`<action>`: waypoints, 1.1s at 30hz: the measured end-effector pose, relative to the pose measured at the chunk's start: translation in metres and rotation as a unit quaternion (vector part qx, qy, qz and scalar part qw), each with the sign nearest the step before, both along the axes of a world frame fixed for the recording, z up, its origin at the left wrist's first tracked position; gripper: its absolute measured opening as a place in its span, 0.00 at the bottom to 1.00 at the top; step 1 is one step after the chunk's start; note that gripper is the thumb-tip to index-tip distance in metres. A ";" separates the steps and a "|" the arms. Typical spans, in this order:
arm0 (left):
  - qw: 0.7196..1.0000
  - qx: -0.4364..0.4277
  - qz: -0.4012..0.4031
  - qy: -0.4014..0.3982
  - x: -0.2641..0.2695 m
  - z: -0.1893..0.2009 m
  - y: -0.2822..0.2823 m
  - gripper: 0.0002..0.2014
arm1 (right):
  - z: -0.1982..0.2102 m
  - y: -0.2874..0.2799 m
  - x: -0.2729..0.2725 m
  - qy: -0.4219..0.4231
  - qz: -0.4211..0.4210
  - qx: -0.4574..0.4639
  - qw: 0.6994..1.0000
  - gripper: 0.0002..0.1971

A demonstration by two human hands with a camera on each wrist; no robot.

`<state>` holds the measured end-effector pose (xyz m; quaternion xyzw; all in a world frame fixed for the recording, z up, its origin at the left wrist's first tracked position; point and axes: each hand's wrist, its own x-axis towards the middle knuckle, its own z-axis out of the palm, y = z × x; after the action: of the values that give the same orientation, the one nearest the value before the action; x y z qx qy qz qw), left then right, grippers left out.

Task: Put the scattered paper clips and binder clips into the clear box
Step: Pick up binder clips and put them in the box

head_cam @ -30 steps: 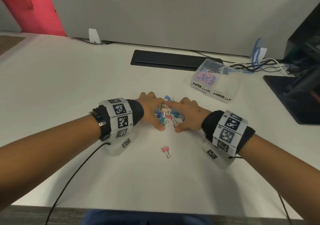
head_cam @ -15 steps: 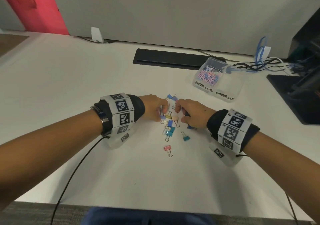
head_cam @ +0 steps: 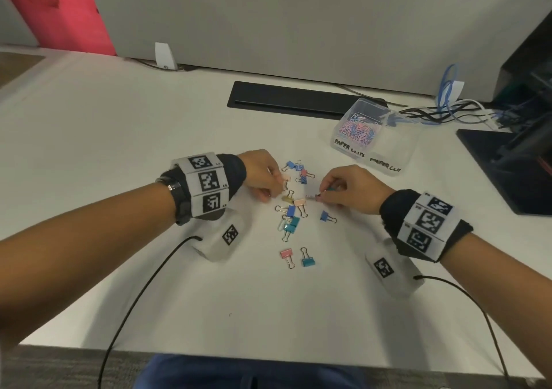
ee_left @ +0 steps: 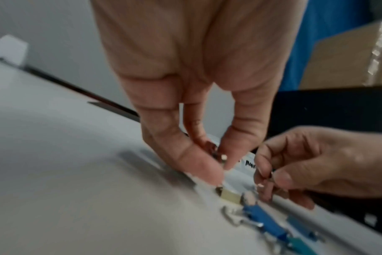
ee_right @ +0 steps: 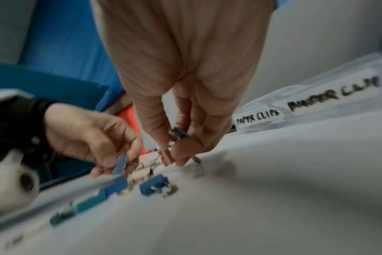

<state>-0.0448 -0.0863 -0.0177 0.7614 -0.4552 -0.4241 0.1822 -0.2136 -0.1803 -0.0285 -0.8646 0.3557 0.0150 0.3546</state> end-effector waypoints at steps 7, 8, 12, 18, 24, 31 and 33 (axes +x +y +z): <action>0.950 -0.030 0.130 0.282 0.009 0.008 0.008 0.12 | 0.010 -0.014 -0.020 -0.161 -0.177 0.339 0.910 0.10; 0.928 -0.044 0.156 0.336 0.010 0.008 0.008 0.13 | 0.012 -0.015 -0.022 -0.182 -0.203 0.386 0.881 0.11; 0.826 -0.084 0.247 0.499 0.014 0.004 0.009 0.13 | 0.017 -0.013 -0.026 -0.206 -0.251 0.498 0.804 0.12; 0.862 -0.043 0.209 0.460 0.011 0.007 0.005 0.11 | 0.017 -0.004 -0.016 -0.143 -0.212 0.488 0.835 0.14; 0.999 -0.036 -0.008 -0.018 -0.008 0.006 -0.004 0.21 | 0.013 0.013 -0.003 0.060 -0.076 0.097 0.991 0.11; 0.977 0.011 -0.097 -0.191 -0.006 0.011 -0.006 0.27 | -0.004 0.024 0.000 0.107 0.031 -0.045 0.993 0.16; 0.970 0.026 -0.101 -0.218 -0.008 0.008 -0.008 0.37 | -0.004 0.025 0.003 0.107 0.045 -0.056 0.992 0.07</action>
<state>-0.0528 -0.0945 -0.0092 0.7903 -0.5472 -0.2754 0.0147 -0.2107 -0.1550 -0.0326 -0.8916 0.3528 0.1030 0.2646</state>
